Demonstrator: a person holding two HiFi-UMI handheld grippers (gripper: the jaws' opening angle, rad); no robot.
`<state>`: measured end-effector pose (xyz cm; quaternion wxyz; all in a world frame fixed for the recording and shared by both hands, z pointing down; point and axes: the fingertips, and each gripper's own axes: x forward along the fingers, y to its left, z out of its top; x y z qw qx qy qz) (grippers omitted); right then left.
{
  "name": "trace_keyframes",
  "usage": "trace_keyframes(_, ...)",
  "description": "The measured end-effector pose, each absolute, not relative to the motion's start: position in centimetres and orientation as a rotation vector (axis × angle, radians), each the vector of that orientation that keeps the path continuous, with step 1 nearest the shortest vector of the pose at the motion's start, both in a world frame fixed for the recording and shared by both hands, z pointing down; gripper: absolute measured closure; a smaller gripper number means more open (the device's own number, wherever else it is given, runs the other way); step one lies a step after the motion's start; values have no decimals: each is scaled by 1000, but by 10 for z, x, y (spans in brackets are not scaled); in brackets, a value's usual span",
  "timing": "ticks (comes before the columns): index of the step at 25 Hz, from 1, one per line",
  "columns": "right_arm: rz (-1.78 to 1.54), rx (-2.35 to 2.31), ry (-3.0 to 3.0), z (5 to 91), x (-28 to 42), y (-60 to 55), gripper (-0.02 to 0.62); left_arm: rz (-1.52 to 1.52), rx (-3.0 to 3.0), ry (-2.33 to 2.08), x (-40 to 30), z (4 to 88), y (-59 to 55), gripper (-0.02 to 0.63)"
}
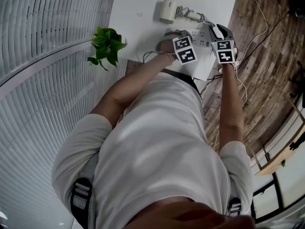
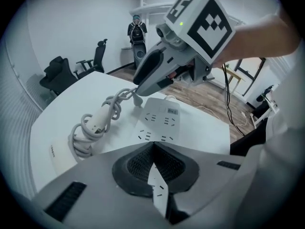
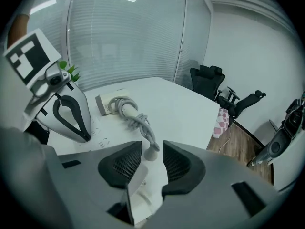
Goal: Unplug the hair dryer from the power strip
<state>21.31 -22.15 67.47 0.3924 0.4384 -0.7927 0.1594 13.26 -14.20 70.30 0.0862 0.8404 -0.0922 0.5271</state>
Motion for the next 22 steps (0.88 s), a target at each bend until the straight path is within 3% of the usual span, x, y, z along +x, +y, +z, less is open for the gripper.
trace_keyframes(12,512,1415,-2137,595,210,-196,467,945,2569,-562,113,615,-166,577)
trace_keyframes(22,484,1571,-2298,472,181,-181,511,434,2642,-739,90,482,-201,577)
